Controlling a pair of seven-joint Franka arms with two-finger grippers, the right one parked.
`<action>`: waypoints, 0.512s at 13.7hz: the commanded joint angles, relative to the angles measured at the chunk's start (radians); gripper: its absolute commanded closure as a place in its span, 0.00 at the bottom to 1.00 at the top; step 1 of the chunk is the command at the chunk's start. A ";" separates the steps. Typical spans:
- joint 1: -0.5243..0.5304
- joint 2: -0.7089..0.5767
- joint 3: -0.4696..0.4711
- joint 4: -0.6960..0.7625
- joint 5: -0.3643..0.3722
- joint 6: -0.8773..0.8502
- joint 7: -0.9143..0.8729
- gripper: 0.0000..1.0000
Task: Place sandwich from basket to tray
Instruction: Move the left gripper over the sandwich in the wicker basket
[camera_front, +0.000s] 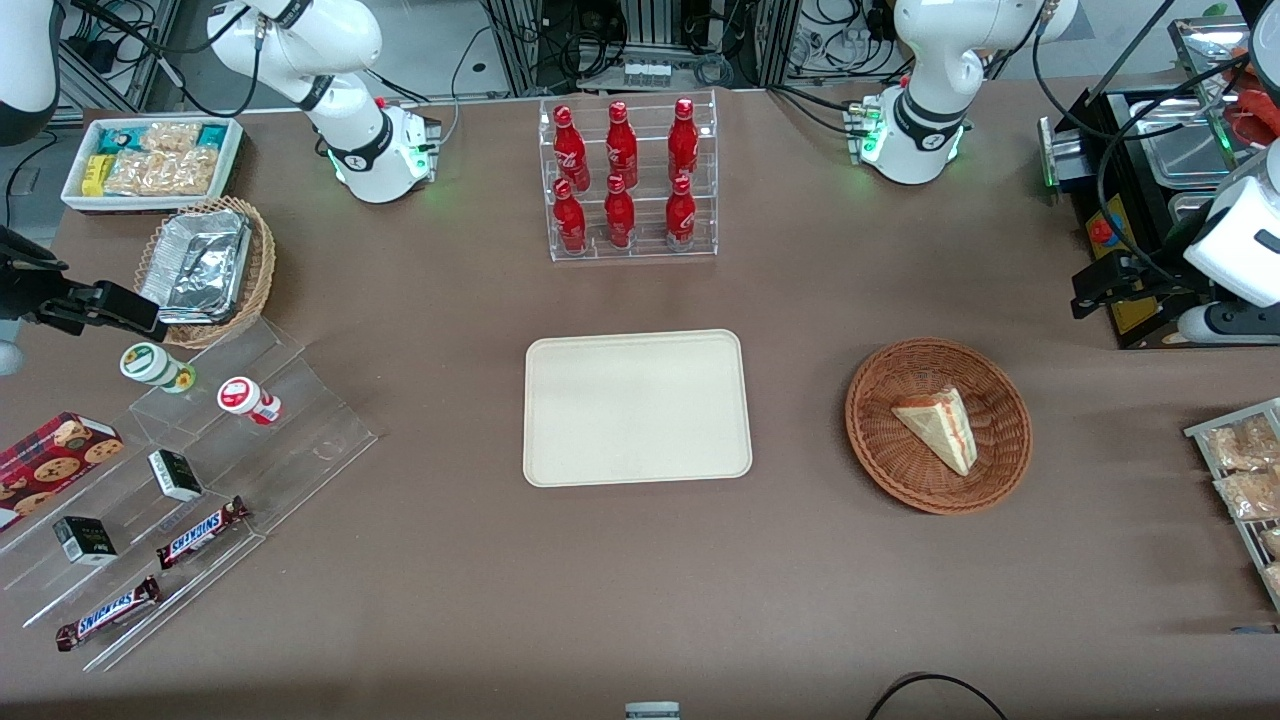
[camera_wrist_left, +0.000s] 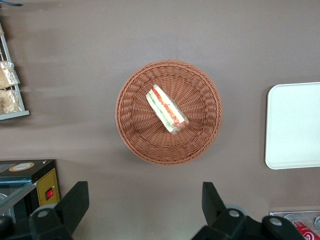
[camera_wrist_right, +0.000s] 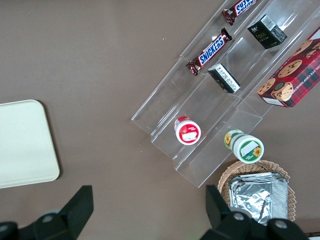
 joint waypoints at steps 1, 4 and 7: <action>-0.013 0.002 0.010 0.019 -0.014 -0.011 -0.012 0.00; -0.015 0.057 0.005 0.010 0.002 0.021 -0.028 0.00; -0.016 0.087 0.005 -0.065 0.005 0.119 -0.050 0.00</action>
